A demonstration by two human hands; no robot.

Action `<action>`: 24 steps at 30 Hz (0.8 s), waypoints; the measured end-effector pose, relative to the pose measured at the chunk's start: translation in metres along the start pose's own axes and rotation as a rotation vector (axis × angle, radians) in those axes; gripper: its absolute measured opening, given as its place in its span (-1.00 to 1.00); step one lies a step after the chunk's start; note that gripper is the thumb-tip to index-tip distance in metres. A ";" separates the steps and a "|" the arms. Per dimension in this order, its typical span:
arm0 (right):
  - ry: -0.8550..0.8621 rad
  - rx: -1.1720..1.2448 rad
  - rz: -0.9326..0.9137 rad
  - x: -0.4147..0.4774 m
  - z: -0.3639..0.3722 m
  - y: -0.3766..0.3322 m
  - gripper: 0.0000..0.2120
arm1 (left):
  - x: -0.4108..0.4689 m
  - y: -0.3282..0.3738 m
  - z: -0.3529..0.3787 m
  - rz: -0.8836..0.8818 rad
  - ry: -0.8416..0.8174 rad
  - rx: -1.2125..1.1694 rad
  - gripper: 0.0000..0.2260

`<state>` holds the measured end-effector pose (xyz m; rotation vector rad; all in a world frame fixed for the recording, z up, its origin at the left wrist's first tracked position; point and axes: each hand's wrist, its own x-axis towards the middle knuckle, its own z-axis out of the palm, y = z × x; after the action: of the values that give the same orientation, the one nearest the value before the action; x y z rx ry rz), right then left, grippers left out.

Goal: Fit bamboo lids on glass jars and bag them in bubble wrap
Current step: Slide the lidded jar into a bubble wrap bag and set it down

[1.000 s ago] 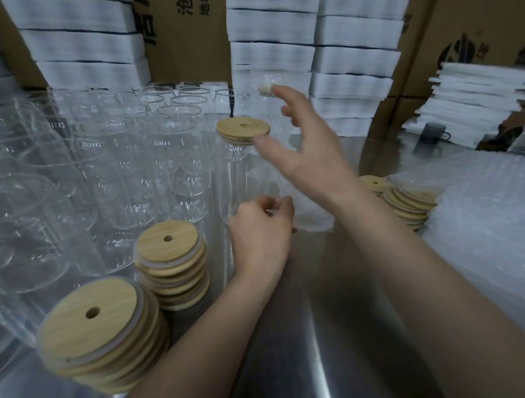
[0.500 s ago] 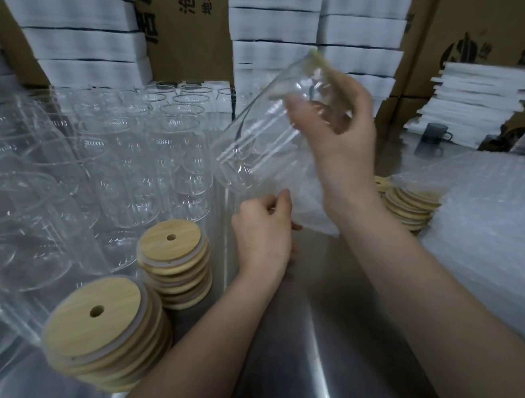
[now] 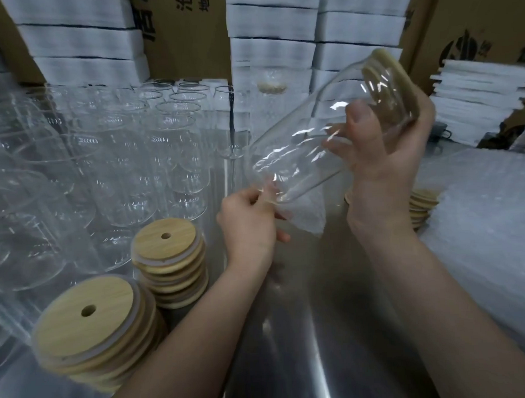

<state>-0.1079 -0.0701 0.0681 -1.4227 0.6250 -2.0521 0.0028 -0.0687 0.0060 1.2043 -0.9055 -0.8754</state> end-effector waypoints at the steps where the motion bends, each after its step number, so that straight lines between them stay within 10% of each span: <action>1: -0.002 -0.031 -0.045 0.000 -0.001 0.001 -0.45 | 0.001 0.001 0.000 -0.008 0.006 -0.008 -0.70; 12: -0.108 -0.219 -0.338 0.006 -0.017 0.012 -0.33 | -0.001 0.012 -0.006 0.015 0.076 -0.048 -0.65; 24: 0.024 -0.282 -0.259 0.003 -0.018 0.020 -0.39 | -0.014 0.017 -0.006 0.582 0.064 0.229 -0.69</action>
<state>-0.1224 -0.0863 0.0510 -1.7184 0.8014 -2.2501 0.0043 -0.0512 0.0203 1.0655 -1.2422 -0.2697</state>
